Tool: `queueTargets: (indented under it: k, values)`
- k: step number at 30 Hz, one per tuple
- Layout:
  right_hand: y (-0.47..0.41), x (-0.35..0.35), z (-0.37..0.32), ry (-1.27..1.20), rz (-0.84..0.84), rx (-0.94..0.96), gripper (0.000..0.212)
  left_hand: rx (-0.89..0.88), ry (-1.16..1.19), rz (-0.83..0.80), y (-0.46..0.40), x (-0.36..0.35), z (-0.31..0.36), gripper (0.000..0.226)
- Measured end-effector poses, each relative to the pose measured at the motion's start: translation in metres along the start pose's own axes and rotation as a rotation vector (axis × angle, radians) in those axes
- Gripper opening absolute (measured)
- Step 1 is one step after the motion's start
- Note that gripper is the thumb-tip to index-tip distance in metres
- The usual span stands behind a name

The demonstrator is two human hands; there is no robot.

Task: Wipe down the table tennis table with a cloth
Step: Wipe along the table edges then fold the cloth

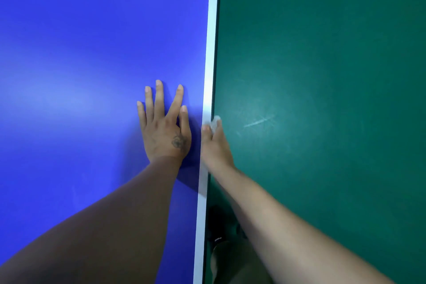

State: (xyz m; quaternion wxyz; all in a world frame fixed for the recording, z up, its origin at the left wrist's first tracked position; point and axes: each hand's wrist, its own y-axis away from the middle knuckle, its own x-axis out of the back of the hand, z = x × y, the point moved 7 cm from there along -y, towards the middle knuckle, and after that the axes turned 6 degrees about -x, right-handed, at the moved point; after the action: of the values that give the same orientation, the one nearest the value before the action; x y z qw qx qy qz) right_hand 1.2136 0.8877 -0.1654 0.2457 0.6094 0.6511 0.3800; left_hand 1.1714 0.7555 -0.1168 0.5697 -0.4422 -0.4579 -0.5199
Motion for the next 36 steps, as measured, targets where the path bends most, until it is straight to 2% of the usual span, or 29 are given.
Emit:
queueTargets:
  k: [2, 4, 5, 9, 13, 17, 21, 25, 30, 33, 36]
  values:
    - [-0.033, 0.007, -0.034, 0.021, 0.018, 0.007, 0.051, -0.003, -0.003, 0.005, -0.001, 0.0, 0.0, 0.052]
    - [-0.065, 0.014, -0.068, -0.005, 0.04, 0.039, 0.025, -0.011, -0.006, 0.015, -0.002, 0.001, 0.0, 0.052]
    - [-0.078, 0.018, -0.082, -0.015, 0.05, 0.054, 0.023, -0.012, -0.008, 0.018, -0.002, 0.001, 0.0, 0.052]
    - [-0.082, 0.023, -0.099, 0.065, 0.037, 0.063, 0.046, -0.009, -0.015, 0.013, -0.003, 0.0, 0.001, 0.053]
    - [-0.02, 0.019, -0.051, 0.12, -0.033, 0.019, 0.067, 0.004, -0.014, 0.001, -0.004, 0.0, 0.001, 0.054]
    - [0.006, 0.012, -0.03, 0.141, -0.063, -0.048, 0.065, 0.018, 0.011, -0.006, -0.005, 0.0, 0.0, 0.055]
    - [-0.013, 0.007, -0.046, 0.032, 0.007, -0.034, 0.064, 0.016, 0.017, 0.007, -0.004, 0.002, -0.001, 0.054]
    - [-0.075, 0.019, -0.11, -0.037, 0.035, 0.003, 0.062, 0.005, 0.029, 0.02, -0.005, 0.004, 0.001, 0.052]
    - [-0.149, 0.054, -0.218, 0.001, 0.07, 0.031, 0.026, 0.011, 0.028, 0.031, -0.005, 0.006, 0.0, 0.052]
    - [-0.155, 0.06, -0.235, 0.0, 0.099, 0.044, 0.03, 0.022, 0.039, 0.012, -0.008, 0.007, 0.003, 0.053]
    - [-0.137, 0.049, -0.21, -0.031, 0.058, 0.061, 0.059, 0.036, 0.05, 0.028, -0.009, 0.01, 0.003, 0.051]
